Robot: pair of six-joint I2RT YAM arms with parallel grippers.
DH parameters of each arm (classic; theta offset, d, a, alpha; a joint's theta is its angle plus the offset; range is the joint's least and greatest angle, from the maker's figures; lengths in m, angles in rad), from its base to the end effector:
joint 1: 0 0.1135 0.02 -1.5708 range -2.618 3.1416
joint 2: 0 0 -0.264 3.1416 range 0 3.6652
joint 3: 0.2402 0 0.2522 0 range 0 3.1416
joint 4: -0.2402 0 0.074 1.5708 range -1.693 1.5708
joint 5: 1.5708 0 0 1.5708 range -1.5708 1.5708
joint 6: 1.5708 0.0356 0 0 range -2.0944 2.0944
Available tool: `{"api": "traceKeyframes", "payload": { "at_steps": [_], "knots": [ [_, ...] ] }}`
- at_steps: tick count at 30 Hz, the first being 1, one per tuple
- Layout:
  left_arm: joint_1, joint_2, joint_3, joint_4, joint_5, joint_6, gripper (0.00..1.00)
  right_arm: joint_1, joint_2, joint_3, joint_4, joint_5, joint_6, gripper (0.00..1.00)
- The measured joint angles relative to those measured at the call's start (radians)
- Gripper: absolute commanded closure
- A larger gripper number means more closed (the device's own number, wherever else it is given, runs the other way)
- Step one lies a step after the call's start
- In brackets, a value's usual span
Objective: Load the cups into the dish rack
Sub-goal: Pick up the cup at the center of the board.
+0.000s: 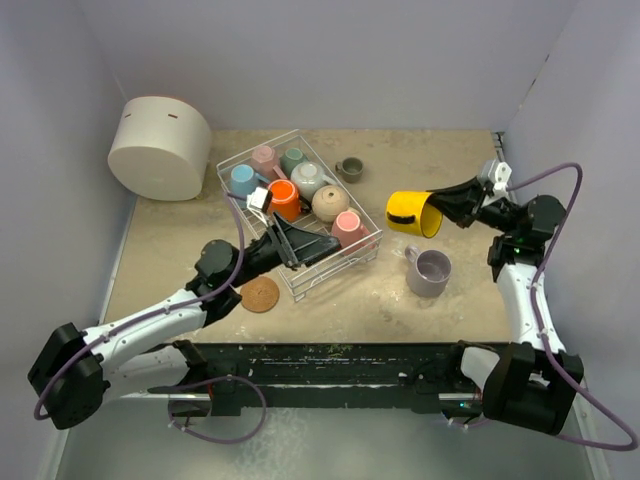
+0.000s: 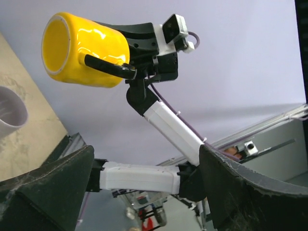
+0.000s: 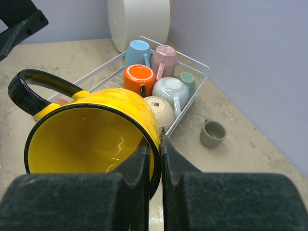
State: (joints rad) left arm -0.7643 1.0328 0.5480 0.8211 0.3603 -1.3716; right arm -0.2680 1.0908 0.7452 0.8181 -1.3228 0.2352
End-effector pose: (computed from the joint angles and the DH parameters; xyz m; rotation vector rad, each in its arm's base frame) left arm 0.1579 -0.1687 0.3145 -0.0820 1.5616 -2.0029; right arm 0.2238 -0.0257 0.3588 -0.9096 1.1892 0.6953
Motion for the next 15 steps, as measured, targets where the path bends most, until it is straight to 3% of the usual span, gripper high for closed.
{"api": "traceKeyframes", "payload": {
  "at_steps": [4, 10, 15],
  "knots": [
    [-0.107, 0.036, 0.054, -0.103, -0.136, -0.065, 0.11, 0.002, -0.025, -0.028, 0.057, -0.041, -0.014, 1.0],
    [-0.227, 0.128, 0.268, -0.376, -0.29, -0.167, 0.11, 0.006, -0.04, -0.063, 0.106, -0.078, -0.039, 1.0],
    [-0.263, 0.222, 0.365, -0.414, -0.34, -0.22, 0.12, 0.013, -0.047, -0.07, 0.122, -0.093, -0.045, 1.0]
  ]
}}
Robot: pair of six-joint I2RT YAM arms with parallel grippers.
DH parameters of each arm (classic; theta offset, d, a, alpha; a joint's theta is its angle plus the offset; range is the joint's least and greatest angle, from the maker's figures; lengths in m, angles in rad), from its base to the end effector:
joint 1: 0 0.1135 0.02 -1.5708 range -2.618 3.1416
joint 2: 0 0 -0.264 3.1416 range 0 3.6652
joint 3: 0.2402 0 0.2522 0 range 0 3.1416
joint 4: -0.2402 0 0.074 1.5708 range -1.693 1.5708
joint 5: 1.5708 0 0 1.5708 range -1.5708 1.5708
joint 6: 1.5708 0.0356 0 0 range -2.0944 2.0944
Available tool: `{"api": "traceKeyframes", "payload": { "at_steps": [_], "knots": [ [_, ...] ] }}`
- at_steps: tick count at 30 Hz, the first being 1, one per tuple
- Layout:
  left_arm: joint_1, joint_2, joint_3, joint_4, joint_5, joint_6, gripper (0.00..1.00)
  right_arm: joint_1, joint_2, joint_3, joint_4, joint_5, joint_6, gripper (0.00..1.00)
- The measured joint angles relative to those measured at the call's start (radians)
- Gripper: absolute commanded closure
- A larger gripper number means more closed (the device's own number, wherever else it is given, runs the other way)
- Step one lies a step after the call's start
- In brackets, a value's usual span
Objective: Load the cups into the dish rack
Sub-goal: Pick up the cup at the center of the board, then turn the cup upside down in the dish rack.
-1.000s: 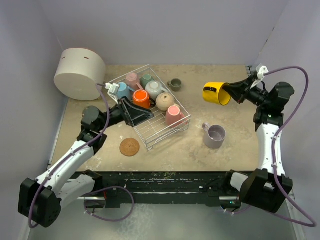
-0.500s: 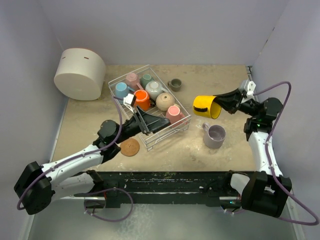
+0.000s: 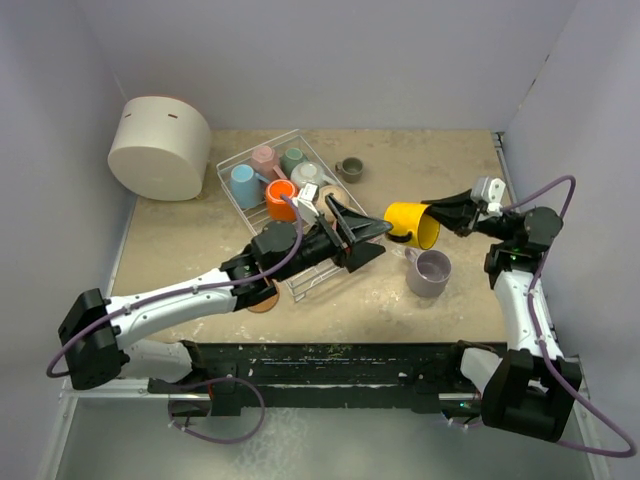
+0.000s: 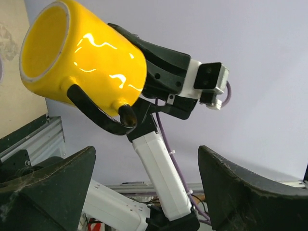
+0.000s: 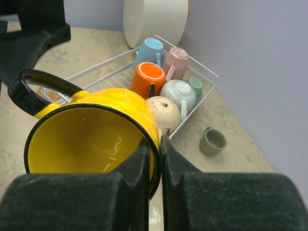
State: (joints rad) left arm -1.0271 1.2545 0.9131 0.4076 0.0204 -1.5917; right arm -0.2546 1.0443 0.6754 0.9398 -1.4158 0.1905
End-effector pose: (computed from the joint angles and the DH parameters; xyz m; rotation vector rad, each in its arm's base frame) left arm 0.1536 -0.2555 0.3462 -0.5171 1.8583 -1.9959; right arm 0.2066 -0.0174 0.3523 -1.0706 1.0818 0.6524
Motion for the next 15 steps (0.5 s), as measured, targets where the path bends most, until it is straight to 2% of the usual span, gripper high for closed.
{"api": "traceKeyframes", "payload": {
  "at_steps": [7, 15],
  "knots": [
    [-0.032, 0.119, 0.017, -0.002, -0.018, -0.101, 0.2, 0.014, -0.005, -0.009, 0.017, -0.017, 0.0, 1.0],
    [-0.034, 0.166, 0.029, 0.036, -0.059, -0.164, 0.29, 0.025, -0.005, -0.014, 0.031, -0.018, 0.0, 1.0]
  ]
}}
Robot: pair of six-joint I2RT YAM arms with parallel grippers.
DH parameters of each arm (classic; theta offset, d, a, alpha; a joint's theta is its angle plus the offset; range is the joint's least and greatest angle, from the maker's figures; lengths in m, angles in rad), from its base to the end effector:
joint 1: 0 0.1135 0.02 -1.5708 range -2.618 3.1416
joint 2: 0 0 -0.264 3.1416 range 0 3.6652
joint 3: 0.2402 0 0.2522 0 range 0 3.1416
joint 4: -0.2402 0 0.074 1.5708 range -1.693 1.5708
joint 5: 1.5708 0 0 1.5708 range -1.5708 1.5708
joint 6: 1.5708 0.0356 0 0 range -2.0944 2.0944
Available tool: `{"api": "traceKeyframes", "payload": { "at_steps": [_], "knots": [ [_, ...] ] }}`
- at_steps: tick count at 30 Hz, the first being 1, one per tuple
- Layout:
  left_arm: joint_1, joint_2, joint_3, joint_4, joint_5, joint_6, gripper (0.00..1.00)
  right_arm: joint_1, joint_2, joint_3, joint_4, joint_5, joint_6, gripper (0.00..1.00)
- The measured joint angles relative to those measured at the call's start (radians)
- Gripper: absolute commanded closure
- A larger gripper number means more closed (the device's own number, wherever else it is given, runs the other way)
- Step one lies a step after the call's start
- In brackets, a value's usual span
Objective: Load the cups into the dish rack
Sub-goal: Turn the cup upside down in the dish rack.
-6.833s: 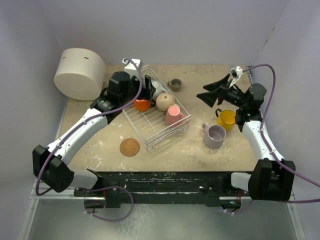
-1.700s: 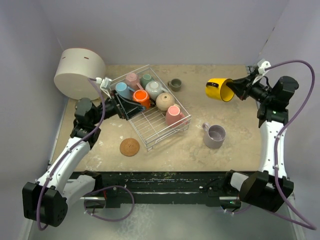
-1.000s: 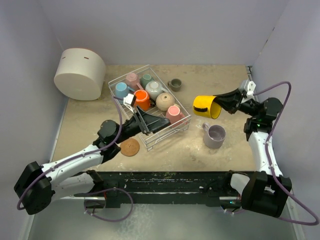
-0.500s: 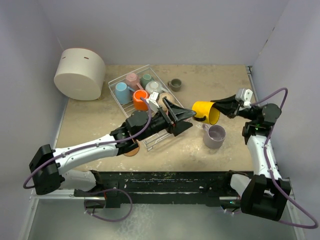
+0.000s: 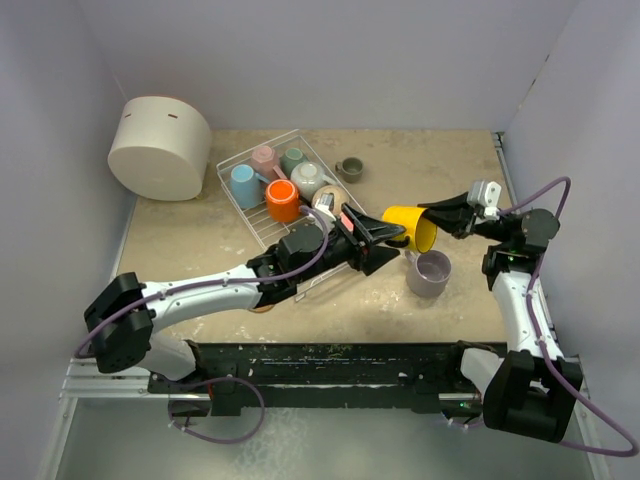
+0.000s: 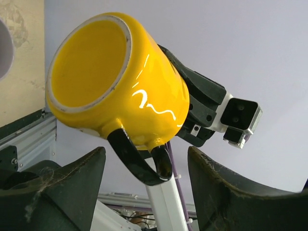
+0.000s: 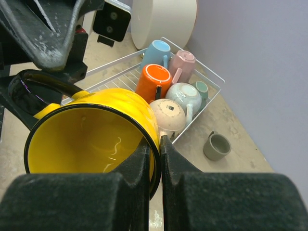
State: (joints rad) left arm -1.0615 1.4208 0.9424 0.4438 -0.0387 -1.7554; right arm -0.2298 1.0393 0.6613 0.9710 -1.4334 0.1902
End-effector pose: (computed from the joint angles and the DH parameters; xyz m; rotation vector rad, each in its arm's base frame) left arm 0.1646 -0.2919 0.3112 -0.7489 1.9560 -1.9897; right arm 0.2042 -0.0115 0.3505 -1.1113 1.0524 0.6651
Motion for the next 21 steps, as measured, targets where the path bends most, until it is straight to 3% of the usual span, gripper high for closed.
{"api": "traceKeyframes", "payload": {
  "at_steps": [9, 21],
  "knots": [
    [0.0, 0.092, 0.04, 0.062, 0.035, -0.041, 0.48, 0.005, 0.0, 0.0, 0.013, 0.0, -0.015, 1.0],
    [0.003, 0.098, 0.042, 0.106, 0.033, -0.111, 0.94, 0.005, -0.004, 0.0, 0.077, 0.02, -0.08, 1.0]
  ]
}}
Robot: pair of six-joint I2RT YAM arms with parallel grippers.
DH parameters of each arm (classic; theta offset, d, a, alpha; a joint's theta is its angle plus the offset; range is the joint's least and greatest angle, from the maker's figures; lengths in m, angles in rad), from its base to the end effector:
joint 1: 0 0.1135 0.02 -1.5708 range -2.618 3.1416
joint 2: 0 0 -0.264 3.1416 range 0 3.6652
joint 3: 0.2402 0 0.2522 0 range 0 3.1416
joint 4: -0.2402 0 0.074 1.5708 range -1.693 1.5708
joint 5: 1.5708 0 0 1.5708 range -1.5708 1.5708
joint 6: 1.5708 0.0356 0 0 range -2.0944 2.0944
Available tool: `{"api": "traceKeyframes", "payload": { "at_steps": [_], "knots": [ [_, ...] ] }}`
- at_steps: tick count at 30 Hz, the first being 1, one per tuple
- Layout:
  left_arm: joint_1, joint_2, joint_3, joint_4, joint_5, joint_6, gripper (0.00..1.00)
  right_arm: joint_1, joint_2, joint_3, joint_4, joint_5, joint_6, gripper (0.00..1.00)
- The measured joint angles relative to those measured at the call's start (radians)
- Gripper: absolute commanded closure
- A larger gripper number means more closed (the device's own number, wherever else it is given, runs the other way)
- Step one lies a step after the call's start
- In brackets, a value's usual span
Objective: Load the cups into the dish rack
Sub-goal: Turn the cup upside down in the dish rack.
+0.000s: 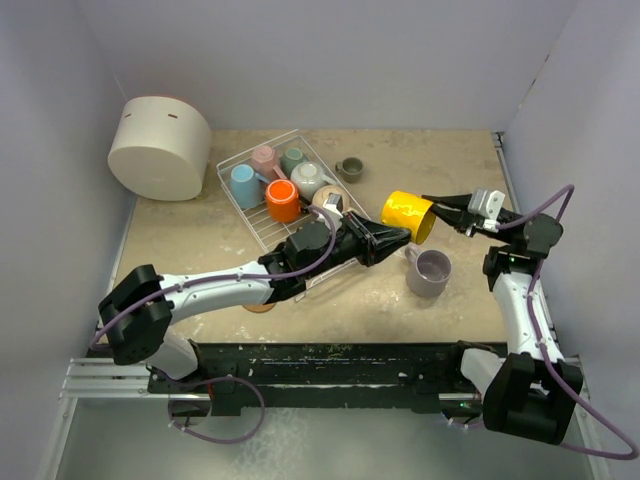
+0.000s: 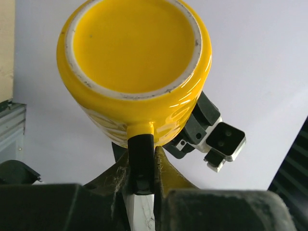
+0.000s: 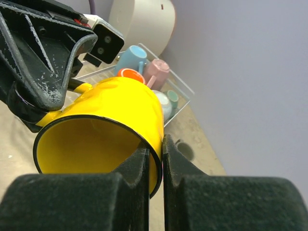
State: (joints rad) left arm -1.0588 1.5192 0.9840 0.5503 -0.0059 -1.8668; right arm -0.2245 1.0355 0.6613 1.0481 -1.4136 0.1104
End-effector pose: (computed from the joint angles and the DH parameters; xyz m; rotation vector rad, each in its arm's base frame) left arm 0.1752 -0.3114 0.3055 -0.8314 1.9288 -2.1192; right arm 0.2003 -0.0097 0.3565 -1.1628 0.9414 0.5391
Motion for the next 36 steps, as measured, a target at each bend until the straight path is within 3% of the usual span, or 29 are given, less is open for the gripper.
{"api": "traceKeyframes", "payload": {
  "at_steps": [2, 5, 10, 15, 20, 29, 36],
  "knots": [
    [0.005, 0.003, 0.0, 0.019, 0.0, -0.011, 1.0, 0.0, -0.008, 0.0, 0.019, 0.016, -0.016, 1.0],
    [0.007, 0.007, 0.0, 0.035, 0.002, -0.007, 1.0, 0.0, -0.014, 0.0, 0.021, 0.027, -0.017, 0.98],
    [0.027, 0.013, -0.001, 0.051, 0.03, 0.016, 1.0, 0.0, -0.015, 0.0, 0.016, 0.039, -0.012, 0.68],
    [0.058, 0.021, -0.027, 0.085, 0.058, 0.091, 1.0, 0.011, -0.016, -0.001, -0.026, 0.032, 0.031, 0.51],
    [0.112, 0.021, -0.055, 0.127, 0.082, 0.148, 1.0, 0.015, -0.016, -0.002, -0.048, 0.034, 0.043, 0.4],
    [0.188, -0.042, -0.121, 0.146, 0.083, 0.216, 1.0, 0.015, -0.016, 0.0, -0.161, 0.034, 0.007, 0.36],
    [0.208, -0.098, -0.132, 0.152, 0.087, 0.268, 1.0, 0.015, -0.015, 0.113, -0.526, 0.034, -0.229, 0.35]
  ]
}}
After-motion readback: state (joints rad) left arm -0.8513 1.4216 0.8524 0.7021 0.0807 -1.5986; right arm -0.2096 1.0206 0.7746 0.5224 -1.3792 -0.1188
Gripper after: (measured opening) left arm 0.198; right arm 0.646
